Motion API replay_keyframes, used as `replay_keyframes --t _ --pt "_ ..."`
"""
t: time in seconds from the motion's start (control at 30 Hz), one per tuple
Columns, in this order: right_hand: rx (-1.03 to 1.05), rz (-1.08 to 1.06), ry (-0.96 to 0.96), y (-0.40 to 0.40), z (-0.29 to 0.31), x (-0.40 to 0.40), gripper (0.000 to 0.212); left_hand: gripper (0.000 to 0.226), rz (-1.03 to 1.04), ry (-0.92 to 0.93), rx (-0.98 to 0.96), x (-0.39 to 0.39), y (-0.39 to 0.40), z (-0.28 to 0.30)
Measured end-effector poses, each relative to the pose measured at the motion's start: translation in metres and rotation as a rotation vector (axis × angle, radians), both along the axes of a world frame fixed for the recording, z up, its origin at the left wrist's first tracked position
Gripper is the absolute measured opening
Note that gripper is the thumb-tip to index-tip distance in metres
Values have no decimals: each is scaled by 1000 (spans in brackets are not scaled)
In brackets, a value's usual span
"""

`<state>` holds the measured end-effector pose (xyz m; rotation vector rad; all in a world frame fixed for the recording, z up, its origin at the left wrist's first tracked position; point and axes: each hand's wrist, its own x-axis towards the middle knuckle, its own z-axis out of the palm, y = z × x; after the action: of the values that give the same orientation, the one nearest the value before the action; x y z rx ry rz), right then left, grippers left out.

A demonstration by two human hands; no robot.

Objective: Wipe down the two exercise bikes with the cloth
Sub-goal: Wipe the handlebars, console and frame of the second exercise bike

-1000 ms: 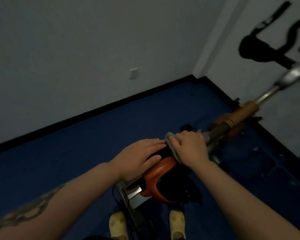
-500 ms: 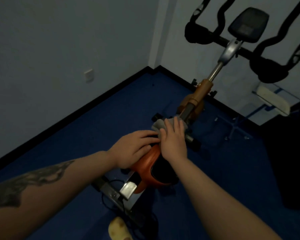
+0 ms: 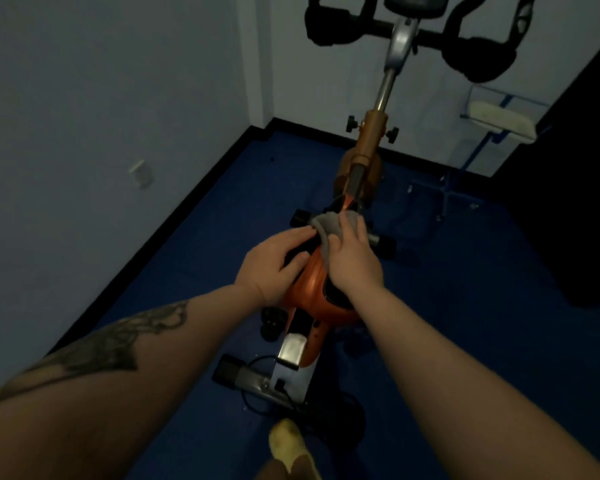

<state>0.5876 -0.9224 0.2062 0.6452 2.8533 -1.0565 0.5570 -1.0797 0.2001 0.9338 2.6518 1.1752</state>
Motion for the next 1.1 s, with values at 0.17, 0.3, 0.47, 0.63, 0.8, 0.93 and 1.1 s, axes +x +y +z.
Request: replay_keyframes --t 0.17,0.3,0.47,0.63,0.8,0.93,1.1 --pt "93 -84 59 -22 -6 61 52 51 -17 -40 25 1 -2 -1" --pt "-1 -233 -26 -14 -7 33 50 50 -19 -7 2 -6 -2 -7" --pt "-39 -394 46 -26 -7 41 45 50 -90 13 -12 -9 -2 -4" --pt "32 -647 223 -62 -14 55 45 46 -266 63 -123 -22 -1 -5" --pt "-328 -893 377 -52 -11 45 30 49 -702 250 -321 -52 4 1" --pt "-284 -1251 698 -129 -23 32 48 55 -1038 348 -351 -79 18 8" --pt "-310 -1555 871 -120 -17 3 47 50 -1107 210 -171 -85 28 5"
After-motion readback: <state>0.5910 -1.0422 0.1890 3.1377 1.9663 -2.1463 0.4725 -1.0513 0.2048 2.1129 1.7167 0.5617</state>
